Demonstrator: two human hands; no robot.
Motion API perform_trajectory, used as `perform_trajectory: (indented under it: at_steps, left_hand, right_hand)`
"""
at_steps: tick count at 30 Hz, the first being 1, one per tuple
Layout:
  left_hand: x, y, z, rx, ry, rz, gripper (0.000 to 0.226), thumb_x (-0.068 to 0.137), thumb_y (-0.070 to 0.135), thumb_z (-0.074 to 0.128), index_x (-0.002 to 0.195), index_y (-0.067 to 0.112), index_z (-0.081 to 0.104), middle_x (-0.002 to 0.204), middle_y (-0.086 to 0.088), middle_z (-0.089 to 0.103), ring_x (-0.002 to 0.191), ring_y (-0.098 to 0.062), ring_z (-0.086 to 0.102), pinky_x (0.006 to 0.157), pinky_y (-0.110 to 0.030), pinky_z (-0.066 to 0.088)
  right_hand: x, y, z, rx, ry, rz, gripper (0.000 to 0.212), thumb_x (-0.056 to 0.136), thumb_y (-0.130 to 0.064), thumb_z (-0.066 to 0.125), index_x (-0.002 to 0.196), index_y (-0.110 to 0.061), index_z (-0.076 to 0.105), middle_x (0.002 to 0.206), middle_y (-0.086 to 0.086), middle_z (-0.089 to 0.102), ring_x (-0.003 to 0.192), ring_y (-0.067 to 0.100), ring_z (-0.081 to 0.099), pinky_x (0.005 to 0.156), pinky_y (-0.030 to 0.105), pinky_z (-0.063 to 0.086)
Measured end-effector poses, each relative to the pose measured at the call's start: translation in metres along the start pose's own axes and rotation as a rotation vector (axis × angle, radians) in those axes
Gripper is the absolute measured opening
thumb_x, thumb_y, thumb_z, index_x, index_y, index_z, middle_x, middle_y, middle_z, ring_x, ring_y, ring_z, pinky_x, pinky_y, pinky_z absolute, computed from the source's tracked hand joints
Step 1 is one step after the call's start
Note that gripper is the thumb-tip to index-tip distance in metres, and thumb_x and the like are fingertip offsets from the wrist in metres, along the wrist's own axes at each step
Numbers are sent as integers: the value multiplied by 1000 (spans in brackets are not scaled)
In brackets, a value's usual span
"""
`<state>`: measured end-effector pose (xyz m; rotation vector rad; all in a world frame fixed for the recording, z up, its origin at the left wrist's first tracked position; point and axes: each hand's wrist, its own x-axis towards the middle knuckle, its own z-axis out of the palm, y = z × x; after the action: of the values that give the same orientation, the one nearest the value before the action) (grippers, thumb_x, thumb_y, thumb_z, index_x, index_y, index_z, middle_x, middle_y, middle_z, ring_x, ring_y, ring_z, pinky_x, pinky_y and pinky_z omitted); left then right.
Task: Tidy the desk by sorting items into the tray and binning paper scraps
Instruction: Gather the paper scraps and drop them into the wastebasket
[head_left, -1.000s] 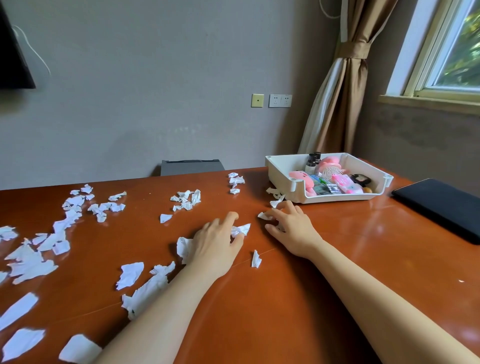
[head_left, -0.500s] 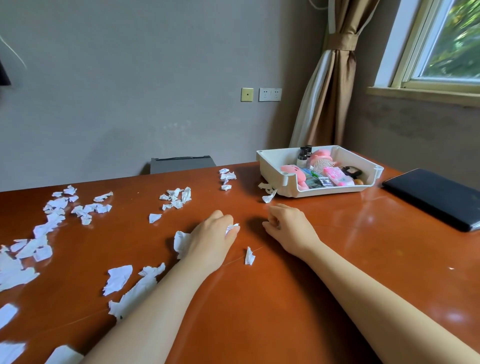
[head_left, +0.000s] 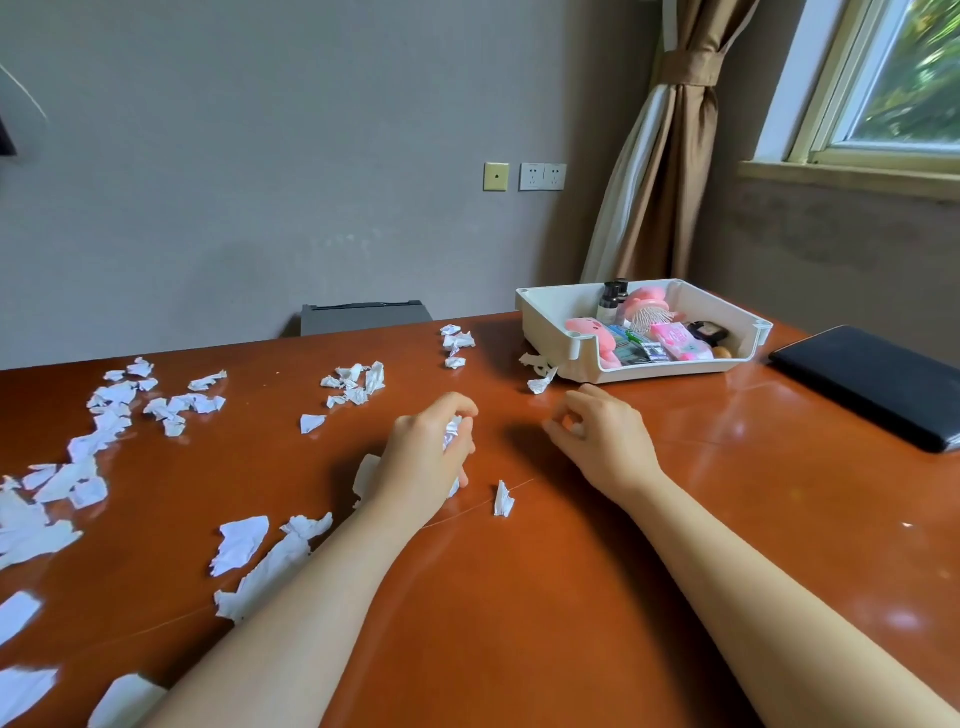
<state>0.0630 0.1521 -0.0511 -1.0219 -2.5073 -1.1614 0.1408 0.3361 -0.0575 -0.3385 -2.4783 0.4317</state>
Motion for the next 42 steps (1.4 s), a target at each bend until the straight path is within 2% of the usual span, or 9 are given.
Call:
perform_trajectory:
  at_steps: [3,6,9,14,19,26,31,36,42]
  left_hand:
    - [-2,0,-2,25,35,23,11,95,20,49,95,20,60,71,6,58,53,-6,54,44,-2,40]
    - [-2,1,-3,40,63,29,10,96,24,48,89,23,55,64,10,49,56,-6,50,40,-6,37]
    - [-1,1,-2,10,67,33,13,96,27,46,87,21,53,62,9,47,55,-8,49,41,-3,38]
    - [-4,4,3,-38,39,71,17,96,29,47,82,20,51,67,4,52,53,-10,49,40,-4,37]
    - [-8,8,2,-80,33,67,34,96,30,43,69,12,51,56,3,47,51,-13,46,43,-9,35]
    - [-14,17,-4,-182,71,60,43,97,26,41,57,13,44,52,-3,45,49,-12,43,47,-12,33]
    - [-12,33,-11,-480,18,-89,49,100,26,36,57,3,44,51,-6,45,38,-7,37,43,-19,31]
    - [-15,53,-18,-656,-82,-172,47,101,30,33,61,6,40,45,-2,36,36,-9,28,37,-17,22]
    - [-26,88,-14,-738,-165,-171,49,100,30,35,56,10,34,39,3,31,33,-6,25,35,-14,22]
  right_hand:
    - [-7,10,-3,-13,-114,69,20,85,-31,63,102,-21,65,104,-2,55,101,24,48,80,32,40]
    - [-17,10,-11,-33,-252,144,48,86,-46,56,132,-35,46,140,-4,42,131,23,35,107,41,31]
    - [-23,9,-12,-87,-361,63,52,88,-49,52,138,-37,40,150,-5,34,139,20,29,112,37,26]
    - [-25,5,-14,-20,-288,-45,27,90,-34,57,116,-25,61,122,-5,56,108,18,47,92,32,42]
    - [-30,-2,-19,-19,-212,-63,11,88,-25,61,91,-15,59,94,-1,56,82,21,54,72,33,47]
    - [-35,-6,-21,-92,-155,-5,28,91,-33,57,74,-14,44,74,-3,50,68,23,48,56,31,38]
    - [-34,-3,-26,100,-91,121,31,91,-34,56,73,-10,50,70,4,58,69,25,53,62,36,45]
    - [-39,-6,-53,269,28,179,48,92,-27,56,53,-16,30,48,-6,30,51,12,25,54,31,23]
    - [-45,-2,-89,372,9,178,51,92,-27,56,52,-17,26,47,-6,28,51,13,26,52,26,25]
